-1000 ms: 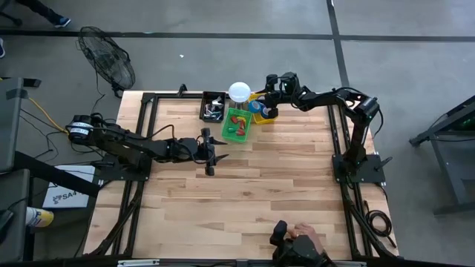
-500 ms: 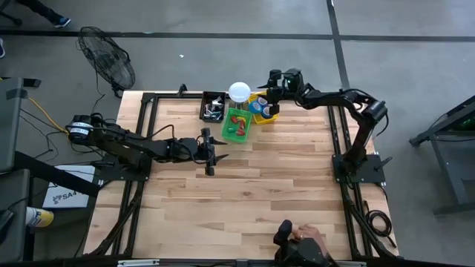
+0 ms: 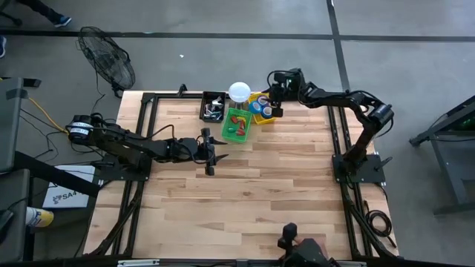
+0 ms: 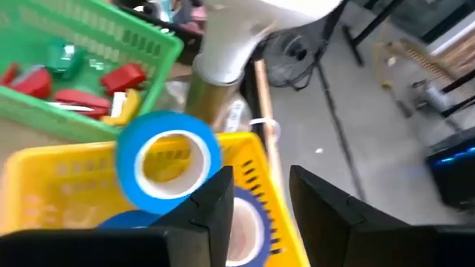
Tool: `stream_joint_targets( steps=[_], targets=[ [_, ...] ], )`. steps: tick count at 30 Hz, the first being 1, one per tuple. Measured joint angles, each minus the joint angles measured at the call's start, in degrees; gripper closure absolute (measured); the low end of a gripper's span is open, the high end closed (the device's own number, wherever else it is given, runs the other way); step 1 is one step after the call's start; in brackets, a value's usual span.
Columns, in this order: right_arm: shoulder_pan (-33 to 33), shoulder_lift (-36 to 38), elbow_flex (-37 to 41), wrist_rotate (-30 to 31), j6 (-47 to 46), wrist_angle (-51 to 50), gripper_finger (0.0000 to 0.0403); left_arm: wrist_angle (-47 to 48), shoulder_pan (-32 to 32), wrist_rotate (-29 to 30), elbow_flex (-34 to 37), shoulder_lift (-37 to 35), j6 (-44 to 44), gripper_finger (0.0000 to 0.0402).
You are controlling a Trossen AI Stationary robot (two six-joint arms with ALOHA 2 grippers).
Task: Pick and place Stapler, Stapler remover, tape
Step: Put the light blue tape into the yellow bin
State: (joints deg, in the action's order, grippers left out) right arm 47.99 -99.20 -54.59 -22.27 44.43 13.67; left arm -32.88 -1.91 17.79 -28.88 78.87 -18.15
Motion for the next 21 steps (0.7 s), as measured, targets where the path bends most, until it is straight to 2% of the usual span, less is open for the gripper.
stream_joint_targets(
  steps=[4,11,17,21],
  targets=[
    [-0.02,0.00,0.00,-0.76,-2.82,-1.98,0.0308,0.00,0.00,-0.01,0.00,0.00,-0.05,0.0204],
    [-1.77,0.00,0.00,-5.42,-5.85,-3.76,0.0396,0.00,0.01,-0.03,0.00,0.00,-1.07,0.0204],
    [-7.33,0.00,0.00,-4.03,-2.20,-3.75,0.0401,0.00,0.00,-0.05,0.00,0.00,-1.09,0.0204],
    [-10.50,0.00,0.00,3.59,-2.00,-1.84,0.0402,0.00,0.01,-0.08,0.00,0.00,-1.09,0.0204]
  ],
)
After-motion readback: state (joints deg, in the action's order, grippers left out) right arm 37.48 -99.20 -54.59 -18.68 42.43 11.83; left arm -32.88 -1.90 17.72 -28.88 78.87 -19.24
